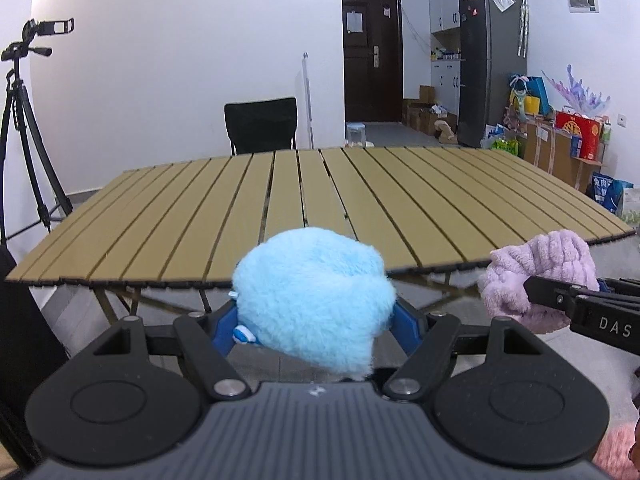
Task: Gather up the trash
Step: 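Lift both held items off the table and carry them down to the black bin, then hold the blue plush over the bin and open the left gripper, then move the right gripper over the bin and open it to drop the pink towel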
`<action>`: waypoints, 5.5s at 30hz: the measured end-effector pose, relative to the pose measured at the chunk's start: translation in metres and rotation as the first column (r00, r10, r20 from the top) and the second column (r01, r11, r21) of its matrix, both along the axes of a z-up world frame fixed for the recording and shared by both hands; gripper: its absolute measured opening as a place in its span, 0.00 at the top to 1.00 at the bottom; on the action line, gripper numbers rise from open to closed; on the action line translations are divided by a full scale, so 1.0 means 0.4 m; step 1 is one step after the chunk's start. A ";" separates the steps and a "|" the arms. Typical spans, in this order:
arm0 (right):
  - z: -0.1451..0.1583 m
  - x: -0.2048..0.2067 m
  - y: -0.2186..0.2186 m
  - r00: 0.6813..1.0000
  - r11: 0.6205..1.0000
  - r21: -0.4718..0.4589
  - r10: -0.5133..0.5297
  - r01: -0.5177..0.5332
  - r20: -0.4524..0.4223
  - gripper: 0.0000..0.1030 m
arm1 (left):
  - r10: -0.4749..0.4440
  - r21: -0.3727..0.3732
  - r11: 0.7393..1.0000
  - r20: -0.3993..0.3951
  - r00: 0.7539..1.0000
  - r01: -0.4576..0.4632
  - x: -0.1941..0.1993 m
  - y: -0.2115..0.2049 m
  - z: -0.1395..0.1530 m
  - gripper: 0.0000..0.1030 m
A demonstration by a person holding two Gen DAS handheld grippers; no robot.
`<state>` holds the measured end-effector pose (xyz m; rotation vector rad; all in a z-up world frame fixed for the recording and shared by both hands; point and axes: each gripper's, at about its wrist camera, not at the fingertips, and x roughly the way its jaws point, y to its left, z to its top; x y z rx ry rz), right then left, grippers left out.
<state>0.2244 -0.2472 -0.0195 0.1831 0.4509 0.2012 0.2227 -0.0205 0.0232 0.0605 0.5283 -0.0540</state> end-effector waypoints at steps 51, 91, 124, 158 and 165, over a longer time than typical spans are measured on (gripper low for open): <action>-0.445 -0.020 -0.058 0.846 0.987 -0.158 -0.114 0.036 -0.520 0.66 | 0.028 -0.036 0.998 -0.485 0.874 -0.052 0.050 -0.022 -0.458 0.27; -0.515 0.045 -0.140 0.798 0.980 -0.167 -0.183 0.106 -0.573 0.65 | 0.074 0.036 0.997 -0.530 0.845 -0.065 0.213 -0.199 -0.529 0.00; -0.446 0.025 -0.094 0.848 0.983 -0.168 -0.155 0.079 -0.507 0.65 | 0.089 0.028 0.996 -0.499 0.862 -0.086 0.175 -0.133 -0.492 0.00; -0.404 0.148 0.254 0.887 0.971 -0.212 0.003 -0.113 -0.461 0.65 | 0.227 0.003 0.965 -0.503 0.834 -0.262 0.106 0.193 -0.494 0.00; -0.413 0.162 0.274 0.880 0.972 -0.204 0.003 -0.113 -0.476 0.37 | 0.232 -0.006 0.962 -0.503 0.832 -0.272 0.100 0.207 -0.494 0.00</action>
